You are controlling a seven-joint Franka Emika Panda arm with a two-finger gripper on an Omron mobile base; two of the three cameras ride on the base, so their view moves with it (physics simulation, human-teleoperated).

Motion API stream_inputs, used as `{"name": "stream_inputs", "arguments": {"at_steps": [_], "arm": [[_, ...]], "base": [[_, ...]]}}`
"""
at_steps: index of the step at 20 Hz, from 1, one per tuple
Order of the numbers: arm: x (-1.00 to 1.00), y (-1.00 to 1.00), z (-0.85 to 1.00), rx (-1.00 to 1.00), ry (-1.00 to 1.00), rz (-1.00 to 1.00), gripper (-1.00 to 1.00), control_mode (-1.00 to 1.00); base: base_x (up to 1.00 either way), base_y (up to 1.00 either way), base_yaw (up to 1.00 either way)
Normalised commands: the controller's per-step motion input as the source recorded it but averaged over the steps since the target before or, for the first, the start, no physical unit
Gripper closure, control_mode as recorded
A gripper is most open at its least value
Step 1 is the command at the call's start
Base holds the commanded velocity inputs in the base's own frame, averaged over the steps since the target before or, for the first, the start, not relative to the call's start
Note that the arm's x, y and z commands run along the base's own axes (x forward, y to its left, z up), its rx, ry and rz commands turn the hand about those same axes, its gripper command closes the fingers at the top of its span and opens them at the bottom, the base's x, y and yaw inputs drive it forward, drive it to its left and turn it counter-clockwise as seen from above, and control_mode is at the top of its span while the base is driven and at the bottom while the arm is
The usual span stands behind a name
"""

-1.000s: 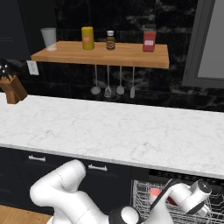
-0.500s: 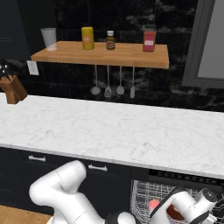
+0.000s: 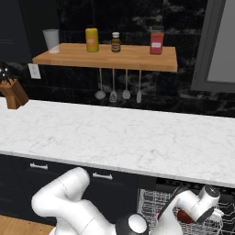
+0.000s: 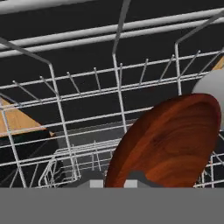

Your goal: Pick up the cup and bowl from the counter, place them in the dishwasher, and close the dishwasher door.

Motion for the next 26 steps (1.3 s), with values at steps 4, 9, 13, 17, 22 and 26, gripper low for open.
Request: {"name": "stream_inputs", "arguments": {"at_steps": [4,9,13,17,22,26], "arm": [[0.24,0.0,-0.97,-0.04,0.0,0.26,1.0,-1.0],[-0.09,0.0,-0.94,0.0,0.0,0.33,1.0,-1.0],[-0.42,0.0,-0.72,0.0,0.0,0.32,-1.0,-1.0],[-0.51,-0.11,0.14,0.03,-0.01,0.22,-1.0,-1.0],[-0.62,-0.11,0.61,0.08,-0.07,0.18,-1.0,-1.0],[-1.0,-0.06,0.9,0.06,-0.13,0.14,-1.0,-1.0]], "base": [[0.0,0.0,0.0],[0.0,0.0,0.0],[0.0,0.0,0.0],[0.0,0.0,0.0],[0.0,0.0,0.0],[0.0,0.0,0.0]]}}
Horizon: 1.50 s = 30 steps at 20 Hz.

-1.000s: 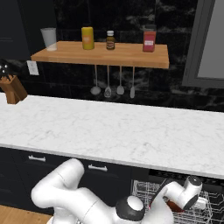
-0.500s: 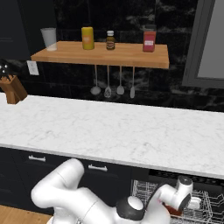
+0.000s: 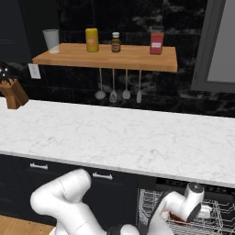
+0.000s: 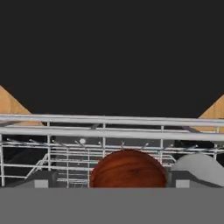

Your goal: Pick up the cup and bowl from the counter, place them in the dishwasher, and close the dishwasher door.

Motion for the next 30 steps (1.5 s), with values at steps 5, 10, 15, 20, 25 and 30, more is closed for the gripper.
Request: {"name": "stream_inputs", "arguments": {"at_steps": [5,10,15,20,25,30], "arm": [[-1.0,-0.12,0.32,0.03,-0.09,0.06,-1.0,-1.0],[-0.59,-0.01,-0.64,0.0,0.0,0.0,-1.0,-1.0],[0.31,-0.02,-1.0,0.0,-0.2,0.02,-1.0,-1.0],[0.86,-0.05,-0.45,0.01,-0.34,0.03,-1.0,-1.0],[0.85,-0.21,-0.19,0.07,-0.31,0.05,-1.0,-1.0],[-0.22,-0.13,0.39,0.15,-0.29,0.03,-1.0,-1.0]], "base": [[0.0,0.0,0.0],[0.0,0.0,0.0],[0.0,0.0,0.0],[0.0,0.0,0.0],[0.0,0.0,0.0],[0.0,0.0,0.0]]}}
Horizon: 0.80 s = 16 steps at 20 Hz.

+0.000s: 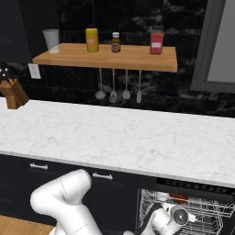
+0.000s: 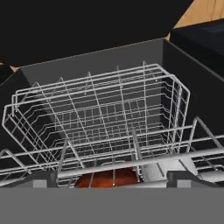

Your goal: Pick up the cup and bowl from the counter, place them in the dishwasher, and close the dishwasher door.

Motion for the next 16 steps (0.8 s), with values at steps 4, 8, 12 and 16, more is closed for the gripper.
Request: {"name": "stream_inputs", "arguments": {"at_steps": [4,8,12,16], "arm": [[-1.0,0.06,1.0,0.17,-0.23,0.0,-1.0,-1.0],[-1.0,0.52,0.61,0.01,-0.02,0.0,-1.0,-1.0],[-1.0,0.42,0.38,0.0,0.09,0.0,-1.0,-1.0],[-1.0,0.12,0.46,0.0,0.24,0.0,-1.0,-1.0]], "base": [[0.0,0.0,0.0],[0.0,0.0,0.0],[0.0,0.0,0.0],[0.0,0.0,0.0]]}}
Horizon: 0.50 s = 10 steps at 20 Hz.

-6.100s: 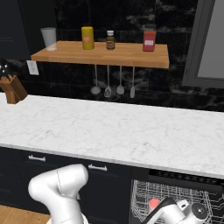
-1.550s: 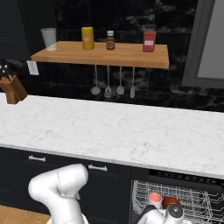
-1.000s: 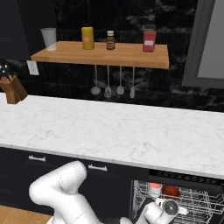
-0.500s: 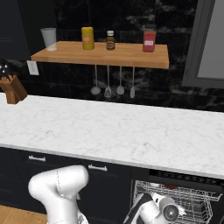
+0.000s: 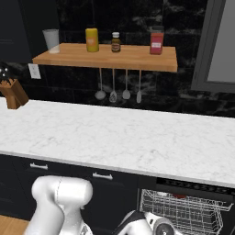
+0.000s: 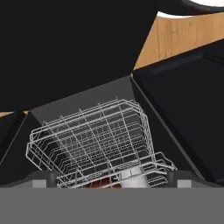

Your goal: Pick up the cup and bowl from the counter, place them in the dishwasher, and close the dishwasher door.

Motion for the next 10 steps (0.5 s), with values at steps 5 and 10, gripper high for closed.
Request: {"name": "stream_inputs", "arguments": {"at_steps": [5,10], "arm": [[-1.0,0.0,0.34,0.0,0.32,0.0,-1.0,-1.0],[-1.0,0.0,0.05,0.0,0.32,0.0,-1.0,-1.0]], "base": [[0.0,0.0,0.0],[0.0,0.0,0.0]]}}
